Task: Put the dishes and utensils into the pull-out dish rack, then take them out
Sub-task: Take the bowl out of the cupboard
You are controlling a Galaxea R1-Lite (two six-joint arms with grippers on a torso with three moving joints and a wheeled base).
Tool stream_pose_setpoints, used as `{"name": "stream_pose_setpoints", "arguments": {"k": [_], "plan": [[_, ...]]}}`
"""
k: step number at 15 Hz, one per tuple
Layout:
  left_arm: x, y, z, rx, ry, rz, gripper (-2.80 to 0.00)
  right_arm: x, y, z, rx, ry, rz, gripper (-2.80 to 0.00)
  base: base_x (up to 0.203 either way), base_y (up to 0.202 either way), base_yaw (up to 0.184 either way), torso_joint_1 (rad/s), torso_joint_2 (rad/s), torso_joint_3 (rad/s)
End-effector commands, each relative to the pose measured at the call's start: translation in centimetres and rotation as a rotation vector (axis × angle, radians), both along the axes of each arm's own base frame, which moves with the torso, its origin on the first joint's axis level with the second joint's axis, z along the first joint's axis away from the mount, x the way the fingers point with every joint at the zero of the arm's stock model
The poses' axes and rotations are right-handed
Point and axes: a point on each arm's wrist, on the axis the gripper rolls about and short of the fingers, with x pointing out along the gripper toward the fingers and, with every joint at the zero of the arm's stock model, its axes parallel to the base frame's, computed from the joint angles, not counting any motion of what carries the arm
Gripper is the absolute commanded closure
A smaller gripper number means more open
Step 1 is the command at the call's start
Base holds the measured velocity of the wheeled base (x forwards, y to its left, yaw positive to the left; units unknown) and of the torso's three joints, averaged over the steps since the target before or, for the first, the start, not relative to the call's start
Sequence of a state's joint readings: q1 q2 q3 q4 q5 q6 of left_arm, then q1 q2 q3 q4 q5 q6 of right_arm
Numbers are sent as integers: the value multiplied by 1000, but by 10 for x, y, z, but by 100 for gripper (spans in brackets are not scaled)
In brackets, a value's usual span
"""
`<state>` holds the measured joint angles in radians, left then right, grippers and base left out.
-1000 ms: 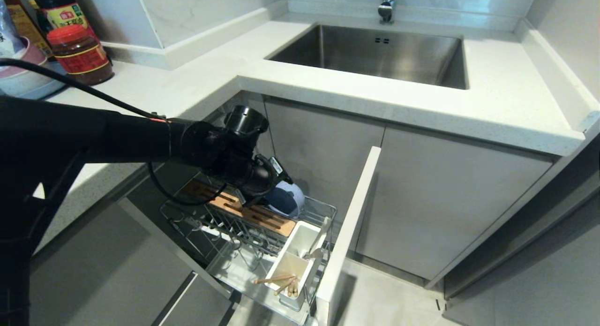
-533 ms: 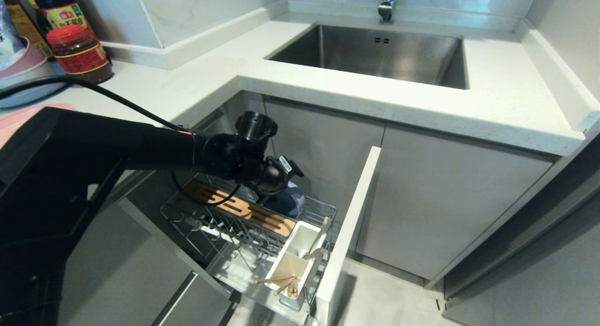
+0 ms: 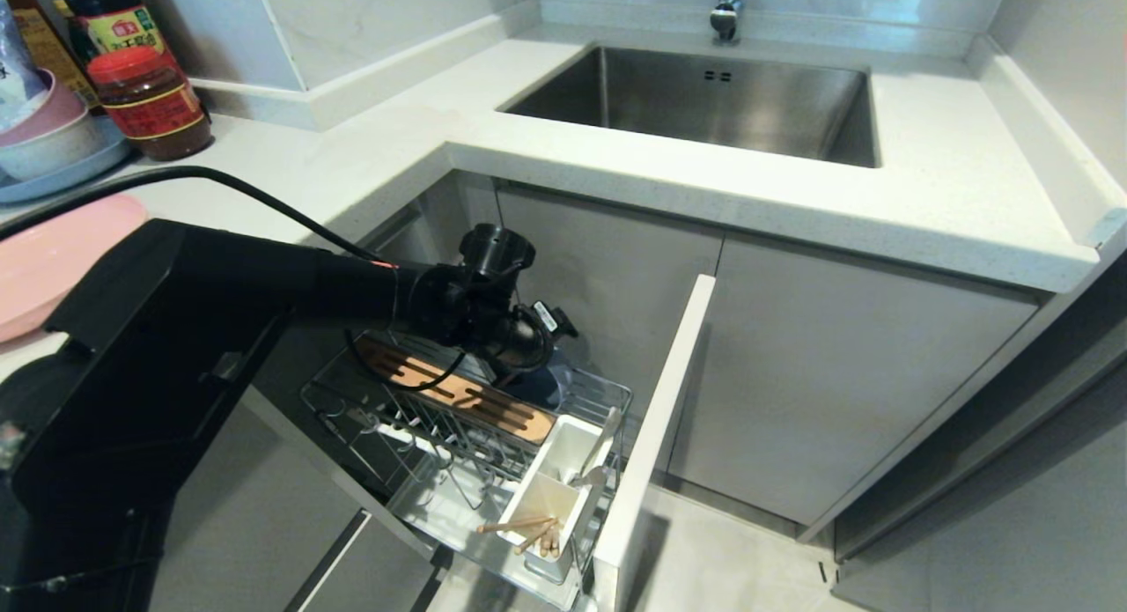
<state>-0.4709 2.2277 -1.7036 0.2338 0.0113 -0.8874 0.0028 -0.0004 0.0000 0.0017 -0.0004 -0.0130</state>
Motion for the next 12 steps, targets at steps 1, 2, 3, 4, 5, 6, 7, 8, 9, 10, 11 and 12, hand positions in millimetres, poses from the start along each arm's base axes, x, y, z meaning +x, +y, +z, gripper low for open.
{"name": "stream_pose_setpoints", "arguments": {"k": [1, 2, 3, 4, 5, 6, 7, 8, 9, 10, 11, 12], "plan": [[3, -2, -6, 4, 10, 7, -280, 0, 0, 0, -1, 0, 1, 0, 0, 0, 0, 0, 0, 0], [4, -2, -7, 8, 8, 11, -280, 0, 0, 0, -1, 0, 1, 0, 0, 0, 0, 0, 0, 0], [5, -2, -8, 10, 9, 13, -280, 0, 0, 0, -1, 0, 1, 0, 0, 0, 0, 0, 0, 0], [5, -2, -7, 9, 5, 13, -280, 0, 0, 0, -1, 0, 1, 0, 0, 0, 0, 0, 0, 0], [5, -3, -6, 12, 0, 15, 0, 0, 0, 0, -1, 0, 1, 0, 0, 0, 0, 0, 0, 0], [5, -3, -6, 15, -3, 19, 0, 0, 0, 0, -1, 0, 1, 0, 0, 0, 0, 0, 0, 0], [6, -3, -5, 17, -4, 22, 0, 0, 0, 0, -1, 0, 1, 0, 0, 0, 0, 0, 0, 0], [6, -3, -4, 25, -9, 31, 0, 0, 0, 0, -1, 0, 1, 0, 0, 0, 0, 0, 0, 0], [5, -5, -4, 30, -14, 33, 0, 0, 0, 0, -1, 0, 1, 0, 0, 0, 0, 0, 0, 0], [5, -5, -3, 31, -14, 33, 0, 0, 0, 0, -1, 0, 1, 0, 0, 0, 0, 0, 0, 0], [5, -5, -3, 29, -15, 34, 0, 0, 0, 0, -1, 0, 1, 0, 0, 0, 0, 0, 0, 0], [5, -6, -3, 29, -15, 33, 0, 0, 0, 0, -1, 0, 1, 0, 0, 0, 0, 0, 0, 0]]}}
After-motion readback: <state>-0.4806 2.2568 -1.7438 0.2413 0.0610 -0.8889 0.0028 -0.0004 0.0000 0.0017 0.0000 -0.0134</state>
